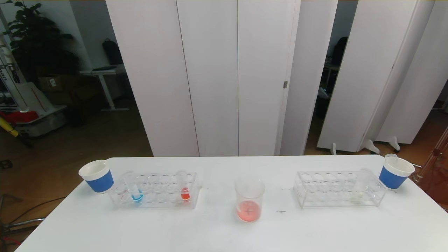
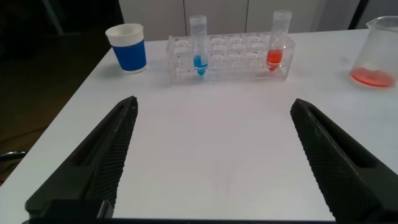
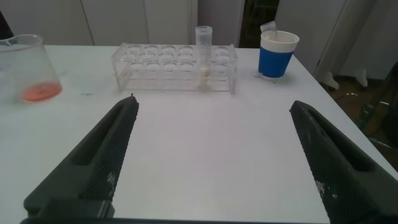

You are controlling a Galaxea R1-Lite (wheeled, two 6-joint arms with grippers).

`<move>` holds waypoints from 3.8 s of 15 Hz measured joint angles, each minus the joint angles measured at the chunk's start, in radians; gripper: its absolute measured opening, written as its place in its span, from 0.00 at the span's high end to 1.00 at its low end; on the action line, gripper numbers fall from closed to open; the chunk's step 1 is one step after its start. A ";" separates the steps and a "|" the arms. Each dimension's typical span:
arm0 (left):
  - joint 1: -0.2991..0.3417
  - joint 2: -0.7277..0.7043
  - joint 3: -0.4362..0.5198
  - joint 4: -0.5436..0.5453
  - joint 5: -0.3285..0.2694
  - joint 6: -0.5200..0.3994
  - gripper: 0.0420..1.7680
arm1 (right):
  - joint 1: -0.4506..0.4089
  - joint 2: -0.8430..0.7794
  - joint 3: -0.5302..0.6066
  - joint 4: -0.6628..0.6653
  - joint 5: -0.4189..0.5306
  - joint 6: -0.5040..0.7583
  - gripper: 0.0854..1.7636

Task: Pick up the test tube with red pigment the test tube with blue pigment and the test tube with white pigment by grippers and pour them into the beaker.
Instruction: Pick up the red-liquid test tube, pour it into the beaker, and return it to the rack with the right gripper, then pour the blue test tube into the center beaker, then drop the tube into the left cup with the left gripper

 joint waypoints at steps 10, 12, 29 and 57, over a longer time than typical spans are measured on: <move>0.000 0.000 -0.016 -0.015 0.002 -0.016 0.01 | 0.000 0.000 0.000 0.000 0.000 0.000 0.01; 0.000 0.001 -0.080 0.007 -0.001 -0.013 0.01 | 0.000 0.000 0.000 0.000 -0.001 0.000 0.01; -0.052 0.608 -0.624 -0.144 0.071 -0.054 0.01 | 0.000 0.000 0.000 0.000 0.000 0.000 0.01; -0.088 1.366 -0.270 -0.792 -0.002 -0.164 0.01 | 0.000 0.000 0.000 0.000 0.000 0.000 0.01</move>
